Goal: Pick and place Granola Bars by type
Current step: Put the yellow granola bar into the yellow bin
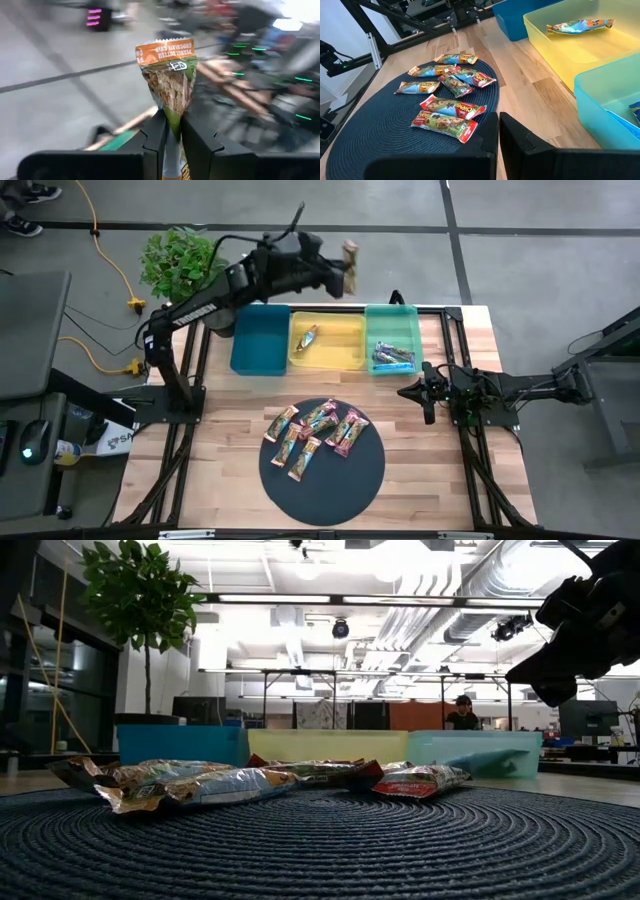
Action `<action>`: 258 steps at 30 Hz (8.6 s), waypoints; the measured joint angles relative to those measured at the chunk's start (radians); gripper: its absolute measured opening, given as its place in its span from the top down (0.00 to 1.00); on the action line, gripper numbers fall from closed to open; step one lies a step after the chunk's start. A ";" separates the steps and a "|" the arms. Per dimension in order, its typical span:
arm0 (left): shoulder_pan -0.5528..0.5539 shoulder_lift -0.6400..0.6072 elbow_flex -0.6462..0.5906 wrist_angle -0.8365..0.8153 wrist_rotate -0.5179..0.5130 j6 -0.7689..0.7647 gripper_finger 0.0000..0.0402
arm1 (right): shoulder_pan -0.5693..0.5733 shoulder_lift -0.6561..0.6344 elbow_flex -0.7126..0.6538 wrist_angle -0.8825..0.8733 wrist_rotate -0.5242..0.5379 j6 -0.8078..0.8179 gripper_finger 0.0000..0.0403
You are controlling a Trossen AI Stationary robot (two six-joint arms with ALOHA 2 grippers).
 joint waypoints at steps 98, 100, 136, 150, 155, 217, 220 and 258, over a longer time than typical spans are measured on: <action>0.115 0.431 -0.100 -0.370 0.311 -0.090 0.41 | 0.000 0.000 0.000 0.000 0.000 0.000 1.00; 0.112 0.386 -0.099 -0.366 0.315 -0.065 0.41 | 0.000 0.000 0.000 0.000 0.000 0.000 1.00; -0.362 -0.365 -0.150 -1.023 -0.314 -0.333 0.41 | 0.000 0.000 0.000 0.000 0.000 0.000 1.00; -0.582 -0.743 -1.091 -0.200 -0.094 -0.671 0.41 | 0.000 0.000 0.000 0.000 0.000 0.000 1.00; -0.580 -0.750 -1.276 -0.090 0.035 -0.853 0.41 | 0.000 0.000 0.000 0.000 0.000 0.000 1.00; -0.476 -0.082 -1.067 -0.215 0.213 -0.453 0.41 | 0.000 0.021 0.000 -0.002 0.000 0.000 1.00; -0.476 -0.080 -1.068 -0.222 0.211 -0.454 0.41 | 0.000 0.025 0.000 -0.003 0.000 0.000 1.00; -0.476 -0.073 -1.148 -0.111 0.230 -0.503 0.41 | 0.000 0.033 0.000 0.000 0.000 0.000 1.00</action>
